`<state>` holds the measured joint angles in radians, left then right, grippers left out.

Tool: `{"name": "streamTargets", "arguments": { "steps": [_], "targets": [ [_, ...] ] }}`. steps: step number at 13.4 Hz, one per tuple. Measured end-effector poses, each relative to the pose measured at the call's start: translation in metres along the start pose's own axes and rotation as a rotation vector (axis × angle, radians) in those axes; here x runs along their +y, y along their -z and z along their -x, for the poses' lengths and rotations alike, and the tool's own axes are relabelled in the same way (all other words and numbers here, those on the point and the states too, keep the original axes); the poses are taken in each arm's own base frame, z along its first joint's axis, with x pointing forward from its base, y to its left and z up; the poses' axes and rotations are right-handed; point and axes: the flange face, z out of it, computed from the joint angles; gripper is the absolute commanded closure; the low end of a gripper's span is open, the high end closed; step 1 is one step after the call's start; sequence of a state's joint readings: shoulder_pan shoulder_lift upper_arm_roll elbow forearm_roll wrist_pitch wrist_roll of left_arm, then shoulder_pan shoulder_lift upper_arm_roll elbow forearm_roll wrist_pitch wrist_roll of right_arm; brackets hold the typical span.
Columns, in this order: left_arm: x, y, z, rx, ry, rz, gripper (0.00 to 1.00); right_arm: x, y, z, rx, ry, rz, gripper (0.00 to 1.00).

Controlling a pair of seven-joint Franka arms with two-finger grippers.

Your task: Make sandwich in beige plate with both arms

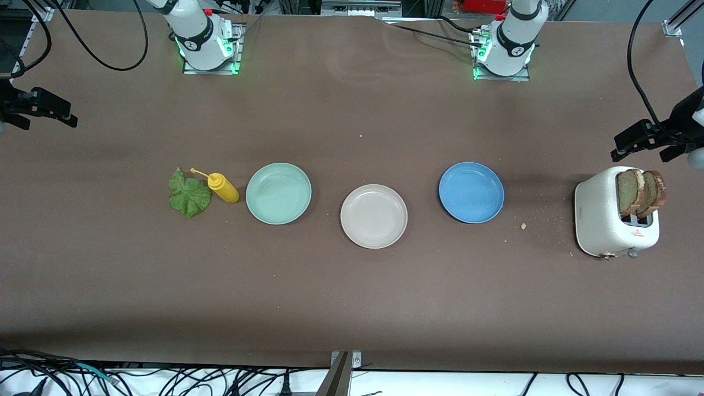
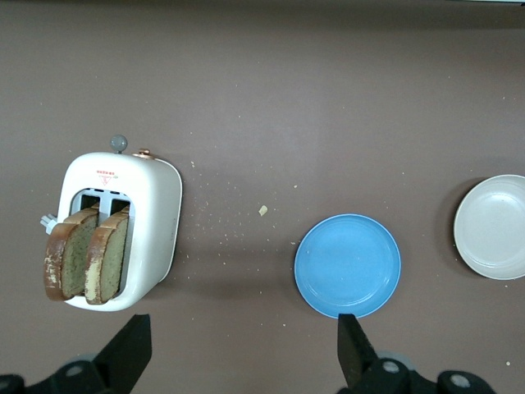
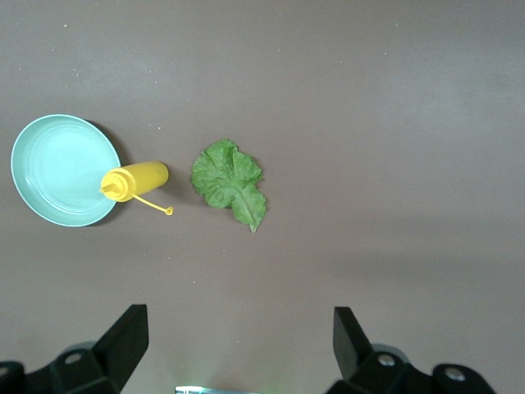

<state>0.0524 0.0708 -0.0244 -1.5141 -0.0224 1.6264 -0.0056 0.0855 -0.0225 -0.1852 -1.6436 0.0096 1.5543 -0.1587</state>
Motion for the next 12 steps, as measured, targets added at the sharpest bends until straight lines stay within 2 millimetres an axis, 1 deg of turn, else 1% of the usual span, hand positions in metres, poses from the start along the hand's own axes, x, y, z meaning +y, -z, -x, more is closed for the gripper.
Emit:
{"name": "streamTargets", "arguments": {
  "steps": [12],
  "targets": [
    [0.0000,-0.0002,-0.0026,0.015,0.000,0.000,0.00,0.0000,0.0000,0.0000,0.000,0.000,0.000,0.00]
  ]
}}
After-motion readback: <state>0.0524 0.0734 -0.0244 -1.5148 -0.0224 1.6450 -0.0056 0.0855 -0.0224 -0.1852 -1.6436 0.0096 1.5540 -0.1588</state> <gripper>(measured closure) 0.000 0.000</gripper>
